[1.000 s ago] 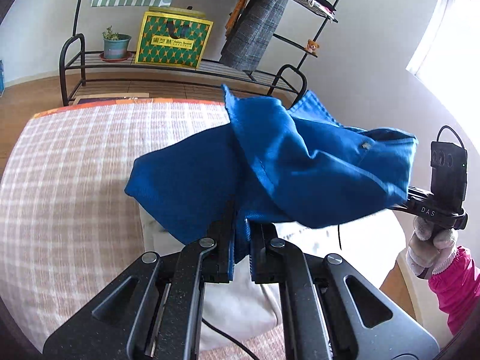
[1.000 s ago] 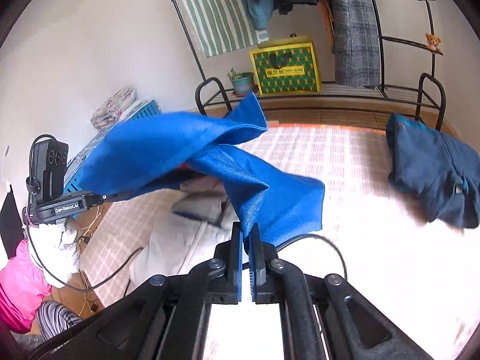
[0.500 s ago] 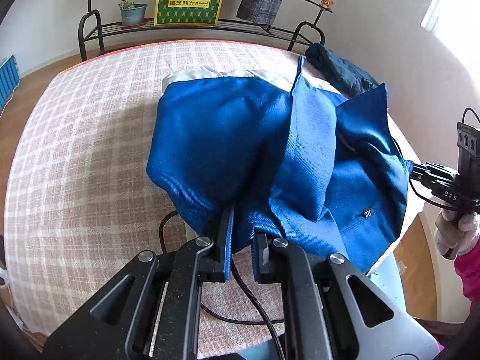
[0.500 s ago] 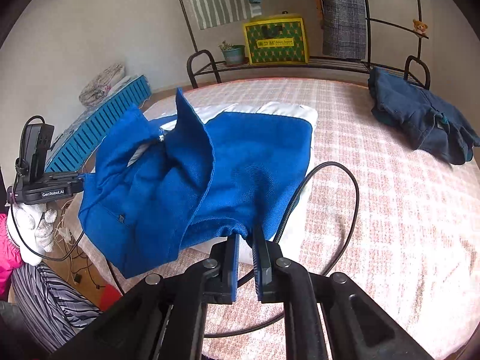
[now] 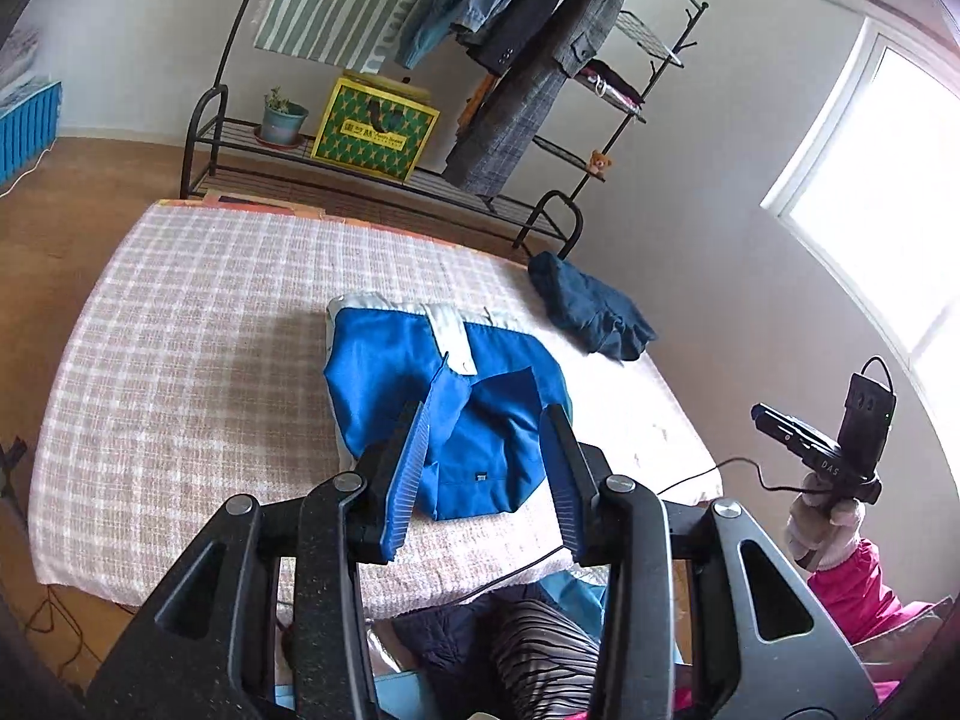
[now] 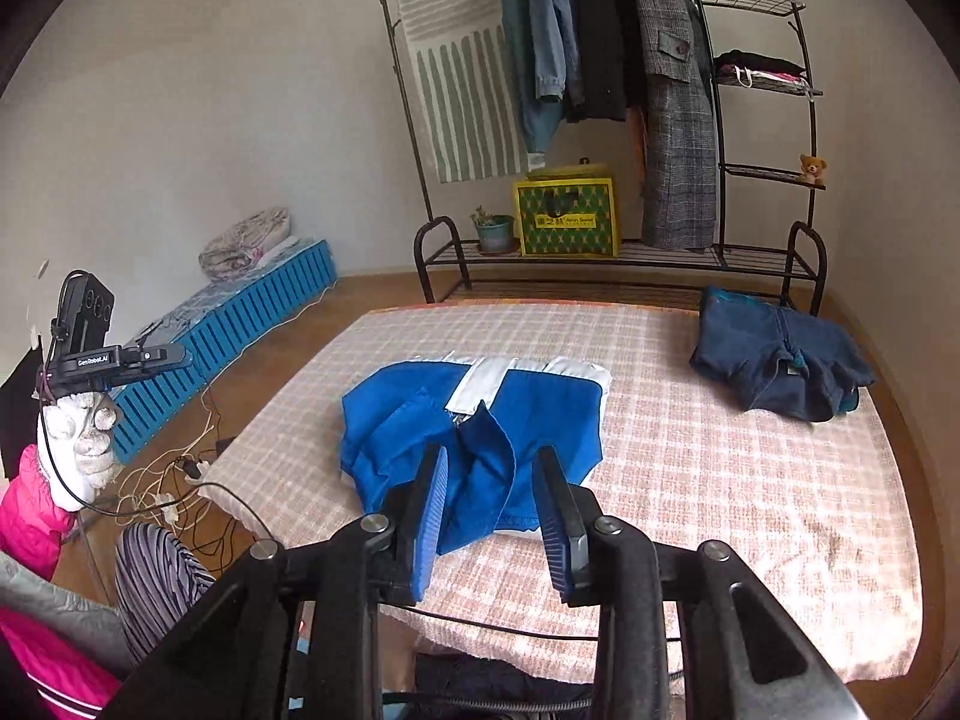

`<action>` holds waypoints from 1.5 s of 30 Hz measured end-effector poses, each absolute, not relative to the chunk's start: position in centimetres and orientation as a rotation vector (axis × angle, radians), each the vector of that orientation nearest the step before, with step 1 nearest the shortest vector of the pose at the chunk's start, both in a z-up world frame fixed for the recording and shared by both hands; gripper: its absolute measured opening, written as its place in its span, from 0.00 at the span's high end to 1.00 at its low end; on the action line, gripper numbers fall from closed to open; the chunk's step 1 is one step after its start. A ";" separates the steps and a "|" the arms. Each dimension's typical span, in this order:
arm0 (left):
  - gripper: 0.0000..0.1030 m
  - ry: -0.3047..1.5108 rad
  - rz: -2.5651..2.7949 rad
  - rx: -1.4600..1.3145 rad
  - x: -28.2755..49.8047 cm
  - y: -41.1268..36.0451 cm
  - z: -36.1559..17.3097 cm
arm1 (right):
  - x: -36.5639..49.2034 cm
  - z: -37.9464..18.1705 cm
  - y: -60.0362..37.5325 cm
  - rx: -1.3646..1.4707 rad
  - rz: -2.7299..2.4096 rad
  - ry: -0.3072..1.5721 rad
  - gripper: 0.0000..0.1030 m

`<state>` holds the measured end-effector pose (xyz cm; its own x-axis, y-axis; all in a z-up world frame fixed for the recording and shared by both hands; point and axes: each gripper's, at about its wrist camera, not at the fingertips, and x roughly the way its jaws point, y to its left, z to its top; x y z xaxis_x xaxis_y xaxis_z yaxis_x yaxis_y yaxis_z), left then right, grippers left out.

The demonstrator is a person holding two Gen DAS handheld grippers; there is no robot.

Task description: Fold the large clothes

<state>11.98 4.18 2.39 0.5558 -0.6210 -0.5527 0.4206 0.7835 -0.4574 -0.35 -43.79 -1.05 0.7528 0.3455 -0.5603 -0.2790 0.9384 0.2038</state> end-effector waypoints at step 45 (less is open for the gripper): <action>0.99 1.142 -0.622 -0.821 31.7 1.8 -20.4 | 19.1 -22.4 -47.1 0.659 0.489 1.001 1.00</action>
